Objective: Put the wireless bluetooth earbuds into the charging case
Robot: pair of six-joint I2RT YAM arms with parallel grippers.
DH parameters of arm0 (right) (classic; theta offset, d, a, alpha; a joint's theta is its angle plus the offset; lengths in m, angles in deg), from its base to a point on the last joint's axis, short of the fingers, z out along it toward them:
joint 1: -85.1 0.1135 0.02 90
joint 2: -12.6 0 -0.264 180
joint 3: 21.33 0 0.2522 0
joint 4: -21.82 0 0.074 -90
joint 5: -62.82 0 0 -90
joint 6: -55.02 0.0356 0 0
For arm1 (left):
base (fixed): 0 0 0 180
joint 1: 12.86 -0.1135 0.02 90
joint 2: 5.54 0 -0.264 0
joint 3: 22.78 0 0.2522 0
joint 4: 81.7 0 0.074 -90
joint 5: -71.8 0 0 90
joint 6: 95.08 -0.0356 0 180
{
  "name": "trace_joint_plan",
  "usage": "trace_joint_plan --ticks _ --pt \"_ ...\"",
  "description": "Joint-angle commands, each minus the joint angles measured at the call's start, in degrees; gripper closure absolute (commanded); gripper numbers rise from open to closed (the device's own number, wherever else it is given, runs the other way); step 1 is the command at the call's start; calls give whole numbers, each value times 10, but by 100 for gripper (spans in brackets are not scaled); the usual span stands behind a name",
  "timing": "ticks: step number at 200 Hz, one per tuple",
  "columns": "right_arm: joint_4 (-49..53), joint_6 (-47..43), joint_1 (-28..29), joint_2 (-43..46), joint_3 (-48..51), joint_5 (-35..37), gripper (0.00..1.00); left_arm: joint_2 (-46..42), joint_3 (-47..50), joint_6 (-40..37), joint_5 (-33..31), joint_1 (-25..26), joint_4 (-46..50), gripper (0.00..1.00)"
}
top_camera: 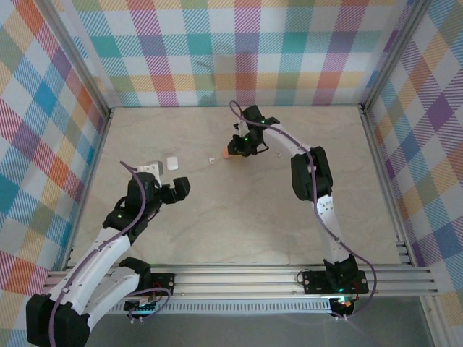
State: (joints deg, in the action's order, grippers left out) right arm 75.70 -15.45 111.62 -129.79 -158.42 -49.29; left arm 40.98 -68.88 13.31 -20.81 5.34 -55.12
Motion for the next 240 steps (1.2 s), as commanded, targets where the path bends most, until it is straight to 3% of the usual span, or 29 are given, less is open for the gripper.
trace_joint_plan --ticks 1,27,80,119,147,197,240 --pt "51 -23 -10 -10 -24 24 74 -3 8 5 -1 -20 -16 0" --pt "59 -26 -15 -7 -31 34 63 -1 8 27 6 -40 -6 0" --pt "99 -61 -15 33 -45 76 54 71 -44 114 6 -82 74 0" --pt "109 -82 -15 83 -22 74 52 208 -145 91 38 -94 124 1" --pt "45 -82 -15 153 81 39 52 324 -231 65 64 -98 135 9" --pt "-50 -72 -15 259 255 20 51 525 -392 44 37 -101 183 24" --pt "-83 -57 -15 279 295 0 51 650 -521 41 -25 -104 255 28"
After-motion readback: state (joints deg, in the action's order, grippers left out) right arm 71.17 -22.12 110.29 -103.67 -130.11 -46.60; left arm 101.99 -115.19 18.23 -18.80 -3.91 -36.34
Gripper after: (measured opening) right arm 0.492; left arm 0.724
